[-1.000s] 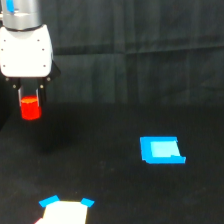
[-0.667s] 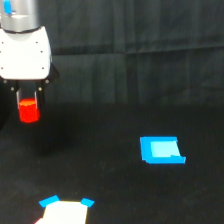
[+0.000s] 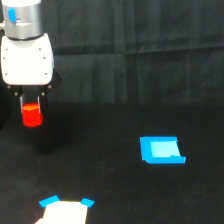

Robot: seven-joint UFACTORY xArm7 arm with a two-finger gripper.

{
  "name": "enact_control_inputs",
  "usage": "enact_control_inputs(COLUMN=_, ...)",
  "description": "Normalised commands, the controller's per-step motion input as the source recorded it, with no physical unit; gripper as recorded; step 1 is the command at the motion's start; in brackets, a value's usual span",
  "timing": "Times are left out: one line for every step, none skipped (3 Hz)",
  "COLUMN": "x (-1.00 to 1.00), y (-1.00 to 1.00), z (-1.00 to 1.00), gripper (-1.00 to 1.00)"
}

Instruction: Pick up the red object from the table

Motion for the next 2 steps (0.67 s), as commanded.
enact_control_inputs(x=0.12, y=-0.47, z=0.61, gripper=-1.0)
enact_control_inputs(x=-0.66, y=-0.45, z=0.27, gripper=-1.0)
